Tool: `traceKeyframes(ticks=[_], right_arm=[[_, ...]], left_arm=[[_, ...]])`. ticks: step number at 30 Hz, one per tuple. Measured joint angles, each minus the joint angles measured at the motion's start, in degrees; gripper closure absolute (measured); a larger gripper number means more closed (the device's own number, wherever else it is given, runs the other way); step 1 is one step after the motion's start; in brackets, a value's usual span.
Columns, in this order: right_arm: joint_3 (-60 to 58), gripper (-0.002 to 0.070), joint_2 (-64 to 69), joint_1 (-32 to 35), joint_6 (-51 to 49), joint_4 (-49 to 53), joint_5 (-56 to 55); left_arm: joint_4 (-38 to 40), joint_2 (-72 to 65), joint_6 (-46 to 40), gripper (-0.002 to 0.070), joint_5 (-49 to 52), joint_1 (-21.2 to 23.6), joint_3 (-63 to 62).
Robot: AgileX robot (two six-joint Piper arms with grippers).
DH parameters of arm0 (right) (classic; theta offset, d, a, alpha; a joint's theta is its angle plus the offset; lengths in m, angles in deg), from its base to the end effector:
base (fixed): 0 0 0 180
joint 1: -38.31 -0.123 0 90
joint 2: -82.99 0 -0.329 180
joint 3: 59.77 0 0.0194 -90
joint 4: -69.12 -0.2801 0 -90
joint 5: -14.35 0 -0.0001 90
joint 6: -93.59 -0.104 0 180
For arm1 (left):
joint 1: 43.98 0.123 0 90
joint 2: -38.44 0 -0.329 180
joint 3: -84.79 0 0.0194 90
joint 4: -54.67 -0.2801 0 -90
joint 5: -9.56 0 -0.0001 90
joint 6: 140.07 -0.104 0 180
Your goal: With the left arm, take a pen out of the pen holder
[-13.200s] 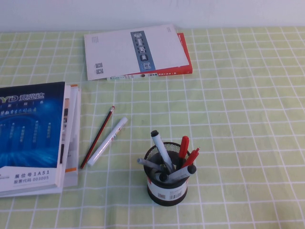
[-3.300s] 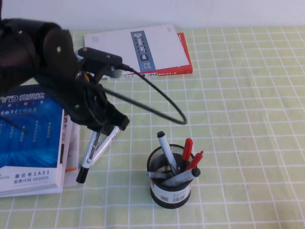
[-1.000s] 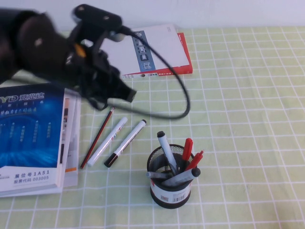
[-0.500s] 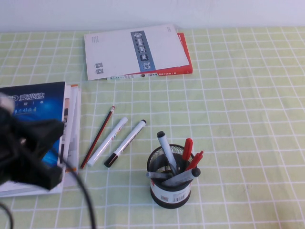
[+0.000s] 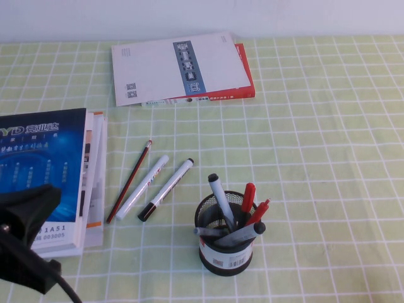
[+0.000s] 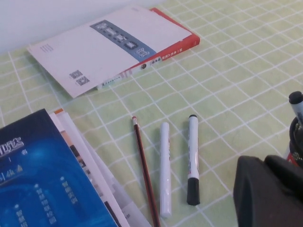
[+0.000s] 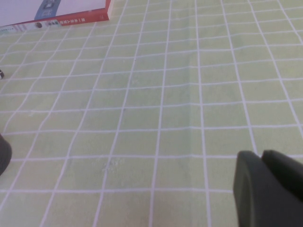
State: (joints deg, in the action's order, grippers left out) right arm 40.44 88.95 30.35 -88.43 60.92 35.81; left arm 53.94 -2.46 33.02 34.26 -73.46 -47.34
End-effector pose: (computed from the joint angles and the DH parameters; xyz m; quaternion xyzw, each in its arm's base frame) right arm 0.0487 0.0123 0.1668 -0.0036 0.8038 0.1118 0.5843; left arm 0.1102 -0.0617 0.3223 0.2643 0.7933 -0.1020 0.5390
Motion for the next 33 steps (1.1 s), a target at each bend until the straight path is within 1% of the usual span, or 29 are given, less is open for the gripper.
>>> traceKeyframes(ticks=[4, 6, 10, 14, 17, 20, 24, 27, 33], right_arm=[[0.00, 0.0691, 0.00, 0.00, 0.00, 0.00, 0.00], [0.00, 0.0691, 0.00, 0.00, 0.00, 0.00, 0.00], [0.00, 0.0691, 0.00, 0.00, 0.00, 0.00, 0.00], [0.00, 0.0691, 0.00, 0.00, 0.00, 0.00, 0.00], [0.00, 0.0691, 0.00, 0.00, 0.00, 0.00, 0.00], [0.00, 0.0691, 0.00, 0.00, 0.00, 0.00, 0.00], [0.00, 0.0691, 0.00, 0.00, 0.00, 0.00, 0.00], [0.00, 0.0691, 0.00, 0.00, 0.00, 0.00, 0.00], [0.00, 0.0691, 0.00, 0.00, 0.00, 0.00, 0.00]], left_arm=[[0.04, 1.44, 0.11, 0.0676, -9.20, 0.25, 5.06], [1.70, 3.79, -0.82, 0.0676, -13.27, 1.82, 8.62], [7.76, 12.79, -4.44, 0.0676, -17.85, 8.58, 16.42], [9.54, 22.20, -5.42, 0.0676, -19.80, 15.73, 23.26], [9.66, 28.53, -4.33, 0.0676, -20.75, 19.57, 27.51], [9.76, 33.16, -3.36, 0.0676, -20.86, 22.10, 30.76], [9.76, 34.52, -3.12, 0.0677, -20.12, 23.24, 31.76], [9.76, 34.52, -2.98, 0.0677, -17.34, 23.24, 31.76], [8.40, 34.55, -2.98, 0.0677, -7.61, 23.24, 31.76]])
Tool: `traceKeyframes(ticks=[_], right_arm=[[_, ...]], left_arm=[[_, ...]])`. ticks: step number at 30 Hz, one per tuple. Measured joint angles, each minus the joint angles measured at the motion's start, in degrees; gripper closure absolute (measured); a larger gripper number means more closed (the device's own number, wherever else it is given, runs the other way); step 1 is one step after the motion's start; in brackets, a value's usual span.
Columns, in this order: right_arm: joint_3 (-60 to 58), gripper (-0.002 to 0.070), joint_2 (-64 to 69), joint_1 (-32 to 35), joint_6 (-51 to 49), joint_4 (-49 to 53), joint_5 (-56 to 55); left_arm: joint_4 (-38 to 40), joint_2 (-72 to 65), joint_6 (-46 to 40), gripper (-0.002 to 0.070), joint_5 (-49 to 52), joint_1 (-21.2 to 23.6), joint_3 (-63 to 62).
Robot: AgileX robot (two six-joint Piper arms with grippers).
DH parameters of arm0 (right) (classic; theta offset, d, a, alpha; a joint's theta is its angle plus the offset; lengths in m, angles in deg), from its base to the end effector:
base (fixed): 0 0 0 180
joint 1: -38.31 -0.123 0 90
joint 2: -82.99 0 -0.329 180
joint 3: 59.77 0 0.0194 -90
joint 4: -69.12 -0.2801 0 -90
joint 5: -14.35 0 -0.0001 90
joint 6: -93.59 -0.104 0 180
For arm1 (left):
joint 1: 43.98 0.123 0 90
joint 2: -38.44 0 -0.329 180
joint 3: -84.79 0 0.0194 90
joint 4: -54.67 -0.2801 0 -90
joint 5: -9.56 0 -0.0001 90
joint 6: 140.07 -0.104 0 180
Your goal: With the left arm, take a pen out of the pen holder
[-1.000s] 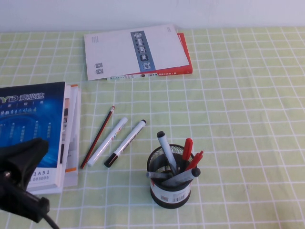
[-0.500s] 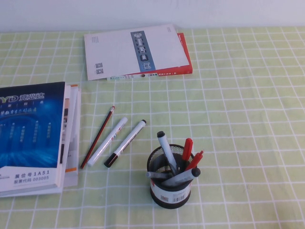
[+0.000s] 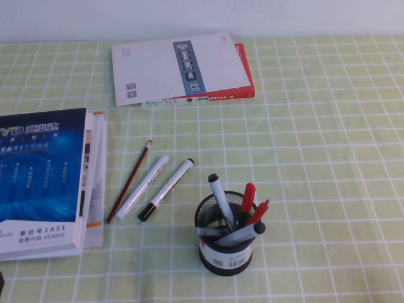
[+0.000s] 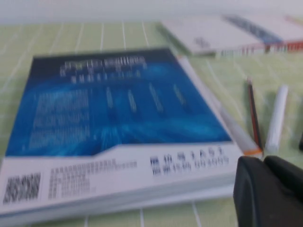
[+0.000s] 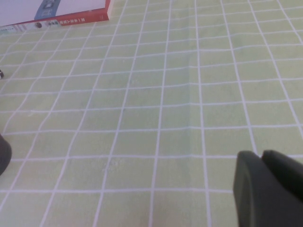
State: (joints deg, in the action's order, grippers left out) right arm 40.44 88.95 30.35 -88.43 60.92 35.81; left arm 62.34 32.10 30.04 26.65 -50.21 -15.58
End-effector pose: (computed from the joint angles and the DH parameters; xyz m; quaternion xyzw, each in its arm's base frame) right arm 0.0487 0.0123 0.1668 -0.0036 0.8038 0.1118 0.5843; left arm 0.0516 -0.0097 0.1750 0.0721 0.7788 -0.0353 0.6222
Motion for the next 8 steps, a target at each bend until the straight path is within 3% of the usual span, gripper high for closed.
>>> traceKeyframes(ticks=[8], right_arm=[[0.00, 0.0691, 0.00, 0.00, 0.00, 0.00, 0.00]], left_arm=[[-1.22, 0.00, 0.00, 0.0677, 4.57, 0.00, 0.00]])
